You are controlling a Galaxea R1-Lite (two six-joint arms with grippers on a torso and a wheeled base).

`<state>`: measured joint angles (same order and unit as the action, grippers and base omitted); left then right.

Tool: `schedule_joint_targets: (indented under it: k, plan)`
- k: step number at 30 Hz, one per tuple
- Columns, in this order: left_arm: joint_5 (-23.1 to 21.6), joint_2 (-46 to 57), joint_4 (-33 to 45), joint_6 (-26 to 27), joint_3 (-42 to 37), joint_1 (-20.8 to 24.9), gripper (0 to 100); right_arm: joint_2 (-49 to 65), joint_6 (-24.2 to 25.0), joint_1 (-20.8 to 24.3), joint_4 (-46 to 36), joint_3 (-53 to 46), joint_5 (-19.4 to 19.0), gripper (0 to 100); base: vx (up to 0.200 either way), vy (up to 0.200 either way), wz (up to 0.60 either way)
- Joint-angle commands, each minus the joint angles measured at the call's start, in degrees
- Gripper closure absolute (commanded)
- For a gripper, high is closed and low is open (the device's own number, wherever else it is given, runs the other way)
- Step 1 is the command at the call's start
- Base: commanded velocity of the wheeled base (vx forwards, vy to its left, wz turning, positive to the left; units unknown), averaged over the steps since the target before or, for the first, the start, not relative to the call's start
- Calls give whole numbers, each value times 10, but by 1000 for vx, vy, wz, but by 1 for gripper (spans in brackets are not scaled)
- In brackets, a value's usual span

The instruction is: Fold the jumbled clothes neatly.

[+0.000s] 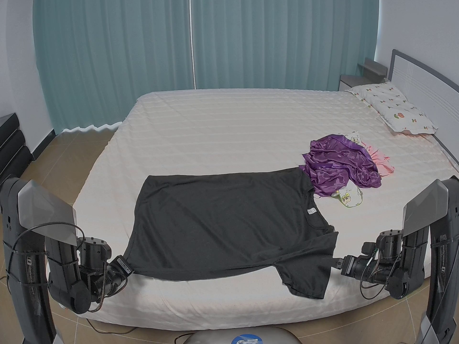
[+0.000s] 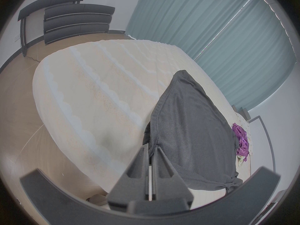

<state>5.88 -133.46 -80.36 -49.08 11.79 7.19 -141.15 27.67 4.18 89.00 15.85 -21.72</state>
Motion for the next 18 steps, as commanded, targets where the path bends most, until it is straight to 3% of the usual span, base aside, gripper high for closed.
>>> schedule_joint_targets:
  k: [1, 18]
  plan:
    - [0, -1, -1, -1, 0, -1, 100, -16, -3, 14, 4, 1, 1, 0, 0, 0, 0]
    - [0, -2, 0, 0, 0, 0, 100, -38, 4, 55, 4, 54, 0, 0, 0, 0, 0]
